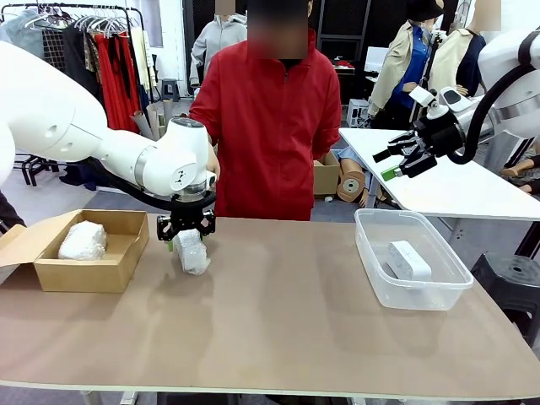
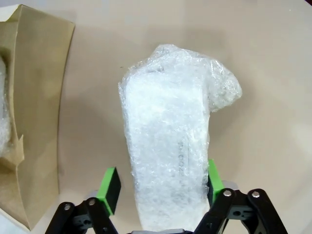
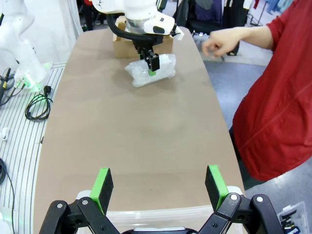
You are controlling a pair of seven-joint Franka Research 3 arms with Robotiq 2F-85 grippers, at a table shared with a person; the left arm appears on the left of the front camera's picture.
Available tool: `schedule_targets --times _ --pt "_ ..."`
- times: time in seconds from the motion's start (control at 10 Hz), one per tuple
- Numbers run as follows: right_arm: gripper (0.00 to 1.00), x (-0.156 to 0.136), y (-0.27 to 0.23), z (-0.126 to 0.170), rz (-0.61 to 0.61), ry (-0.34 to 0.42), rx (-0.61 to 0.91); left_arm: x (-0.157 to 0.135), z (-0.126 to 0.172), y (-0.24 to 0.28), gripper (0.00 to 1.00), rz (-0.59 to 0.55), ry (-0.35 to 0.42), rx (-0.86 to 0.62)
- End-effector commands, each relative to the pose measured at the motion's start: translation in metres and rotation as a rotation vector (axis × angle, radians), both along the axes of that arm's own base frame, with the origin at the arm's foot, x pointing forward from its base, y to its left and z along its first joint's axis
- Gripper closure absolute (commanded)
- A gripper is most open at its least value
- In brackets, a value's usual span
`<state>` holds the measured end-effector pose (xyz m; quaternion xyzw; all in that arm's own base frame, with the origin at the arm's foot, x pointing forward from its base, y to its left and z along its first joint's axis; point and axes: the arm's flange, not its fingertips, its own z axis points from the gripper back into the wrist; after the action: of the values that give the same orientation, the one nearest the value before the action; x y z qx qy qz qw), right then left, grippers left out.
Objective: Separate and place wrapped and unwrapped clocks.
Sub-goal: Pick up the Digital clock indicated by the person.
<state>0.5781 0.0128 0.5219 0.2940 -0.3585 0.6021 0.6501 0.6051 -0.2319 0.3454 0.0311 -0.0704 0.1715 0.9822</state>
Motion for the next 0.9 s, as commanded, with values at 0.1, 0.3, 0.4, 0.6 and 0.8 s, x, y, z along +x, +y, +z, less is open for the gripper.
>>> schedule_targets --times 0.1,0.3,0.4,0.6,0.8 --pt "0.00 -0.001 0.000 0.002 0.002 -0.015 0.002 0.002 0.003 0.004 0.80 -0.012 0.006 -0.004" --pt "0.00 -0.001 0.000 0.002 0.002 -0.015 0.002 0.002 0.011 0.000 1.00 -0.030 0.005 -0.007" --pt "0.00 -0.001 0.000 0.002 0.002 -0.015 0.002 -0.004 0.022 -0.006 1.00 -0.048 0.013 -0.012" --pt "0.00 -0.001 0.000 0.002 0.002 -0.015 0.002 -0.018 0.068 -0.028 1.00 -0.191 -0.007 -0.031" --pt "0.00 -0.001 0.000 0.002 0.002 -0.015 0.002 -0.030 0.119 -0.035 1.00 -0.281 -0.025 -0.026"
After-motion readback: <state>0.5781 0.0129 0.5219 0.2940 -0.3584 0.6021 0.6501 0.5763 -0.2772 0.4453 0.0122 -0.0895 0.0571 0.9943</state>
